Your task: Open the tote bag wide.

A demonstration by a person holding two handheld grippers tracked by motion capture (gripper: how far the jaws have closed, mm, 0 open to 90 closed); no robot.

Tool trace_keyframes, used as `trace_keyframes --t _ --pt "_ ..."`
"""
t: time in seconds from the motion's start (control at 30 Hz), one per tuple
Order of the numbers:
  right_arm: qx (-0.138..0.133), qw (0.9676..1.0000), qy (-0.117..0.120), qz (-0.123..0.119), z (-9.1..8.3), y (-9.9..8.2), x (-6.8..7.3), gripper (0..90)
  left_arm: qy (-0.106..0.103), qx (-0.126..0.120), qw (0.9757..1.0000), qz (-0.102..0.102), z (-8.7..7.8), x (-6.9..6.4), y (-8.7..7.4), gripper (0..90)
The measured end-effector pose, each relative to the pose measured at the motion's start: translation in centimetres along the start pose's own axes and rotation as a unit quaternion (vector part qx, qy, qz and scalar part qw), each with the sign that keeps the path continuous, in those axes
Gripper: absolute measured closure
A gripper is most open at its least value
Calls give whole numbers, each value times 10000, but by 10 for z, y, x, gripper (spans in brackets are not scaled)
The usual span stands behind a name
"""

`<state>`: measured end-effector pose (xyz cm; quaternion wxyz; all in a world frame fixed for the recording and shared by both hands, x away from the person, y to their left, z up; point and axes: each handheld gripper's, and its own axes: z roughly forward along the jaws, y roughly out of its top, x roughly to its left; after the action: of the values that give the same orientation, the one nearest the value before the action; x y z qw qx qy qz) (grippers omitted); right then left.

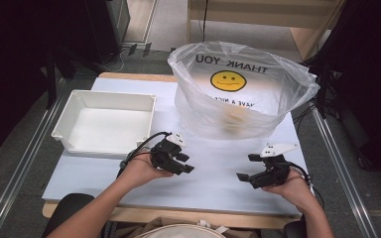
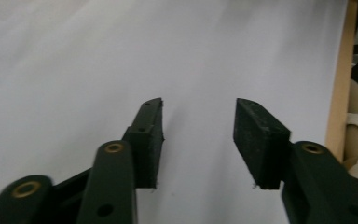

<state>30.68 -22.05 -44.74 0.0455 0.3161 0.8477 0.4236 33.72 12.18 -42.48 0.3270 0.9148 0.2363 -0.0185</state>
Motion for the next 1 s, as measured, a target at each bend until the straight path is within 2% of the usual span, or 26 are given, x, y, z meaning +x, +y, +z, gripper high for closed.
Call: trace_keyframes --t 0.03,0.07,0.1,0.17,0.2,0.33,0.37,0.47,0.73,1.0 --pt "-3 10000 93 -24 -1 0 -1 191 -3 -16 10000 34 0 0 0 487" --pt "-3 10000 93 -24 -1 0 -1 191 -3 -16 10000 34 0 0 0 470" --pt "-5 10000 75 -60 -3 -1 -1 239 11 0 9999 123 0 0 0 454" --pt "-18 10000 77 -58 -3 -1 -1 248 12 -2 9999 131 0 0 0 444" --pt "-65 9999 87 -97 -5 0 -1 283 -5 -18 10000 55 1 0 0 436" --pt "-111 9998 146 -45 -6 1 -5 314 16 -22 10000 -15 0 2 0 408" --pt "-171 9997 193 16 -8 2 -7 332 -73 -70 9999 -82 0 5 -1 405" --pt "-235 9995 192 21 -11 3 -8 347 -101 -113 9997 -186 -2 7 -1 390" --pt "-261 9995 143 53 -11 2 -11 347 -113 -164 9995 -229 -4 9 -2 394" --pt "-160 9998 120 68 -9 2 -11 341 -52 -175 9996 -231 -5 11 -2 395"
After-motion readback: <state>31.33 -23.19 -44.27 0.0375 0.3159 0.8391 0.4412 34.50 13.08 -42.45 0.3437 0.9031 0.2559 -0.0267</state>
